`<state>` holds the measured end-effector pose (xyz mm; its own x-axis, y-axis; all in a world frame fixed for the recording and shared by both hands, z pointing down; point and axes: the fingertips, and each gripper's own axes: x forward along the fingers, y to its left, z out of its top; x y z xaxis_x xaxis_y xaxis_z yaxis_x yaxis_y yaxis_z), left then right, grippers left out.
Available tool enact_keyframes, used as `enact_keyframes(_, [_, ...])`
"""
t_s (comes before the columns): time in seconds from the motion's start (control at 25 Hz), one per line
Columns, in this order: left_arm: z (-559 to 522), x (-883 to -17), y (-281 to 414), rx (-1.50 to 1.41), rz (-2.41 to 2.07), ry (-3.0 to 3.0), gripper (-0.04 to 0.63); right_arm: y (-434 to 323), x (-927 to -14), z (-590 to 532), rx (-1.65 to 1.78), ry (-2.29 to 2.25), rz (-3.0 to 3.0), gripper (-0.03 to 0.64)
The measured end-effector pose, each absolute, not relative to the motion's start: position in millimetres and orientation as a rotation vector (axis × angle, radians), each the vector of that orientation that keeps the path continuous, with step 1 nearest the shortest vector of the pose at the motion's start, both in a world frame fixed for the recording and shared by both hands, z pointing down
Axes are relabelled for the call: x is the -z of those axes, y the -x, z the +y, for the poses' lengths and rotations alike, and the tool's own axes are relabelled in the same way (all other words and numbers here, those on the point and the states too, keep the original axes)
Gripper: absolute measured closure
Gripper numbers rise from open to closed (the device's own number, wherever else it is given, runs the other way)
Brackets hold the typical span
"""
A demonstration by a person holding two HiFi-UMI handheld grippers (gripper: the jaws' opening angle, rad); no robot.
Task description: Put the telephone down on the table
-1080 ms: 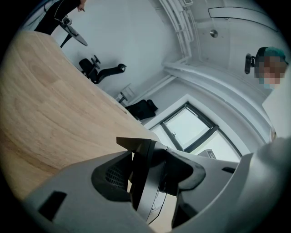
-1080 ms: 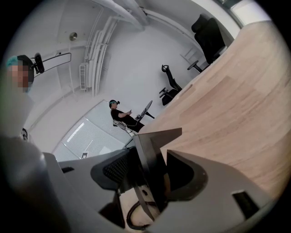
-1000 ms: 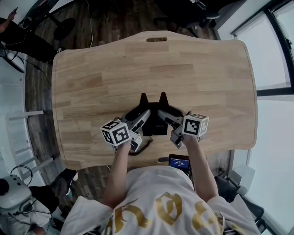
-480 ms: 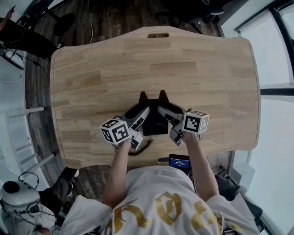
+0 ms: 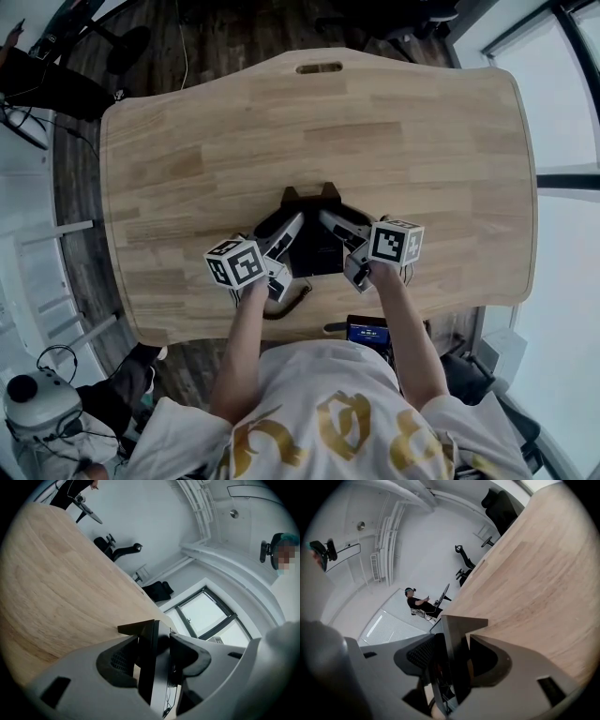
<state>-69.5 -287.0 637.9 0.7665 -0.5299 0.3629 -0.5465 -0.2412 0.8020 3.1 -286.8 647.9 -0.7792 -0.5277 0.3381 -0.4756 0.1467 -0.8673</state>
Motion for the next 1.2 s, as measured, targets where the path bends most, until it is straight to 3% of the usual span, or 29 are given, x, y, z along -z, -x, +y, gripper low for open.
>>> enact_keyframes(0.64, [-287,-640,72,-0.007,-0.866,-1.851,0.393,-3,-648,-287,1.707,1.074,2.368,0.388])
enact_keyframes(0.8, [-286,-645,76,-0.036,-0.894,-1.83,0.347,-12,-636,-285,1.567,1.166,2.47,0.39])
enact_keyframes(1.04, [-294,-614,78,-0.052,-1.0,-1.946,0.351,-35,-610,-281,1.338,1.342,2.532,0.394])
enact_keyframes(1.2, [-298,-579,86,-0.069,-1.107,-2.077,0.356,-43,-584,-278,1.204,1.395,2.535,0.431])
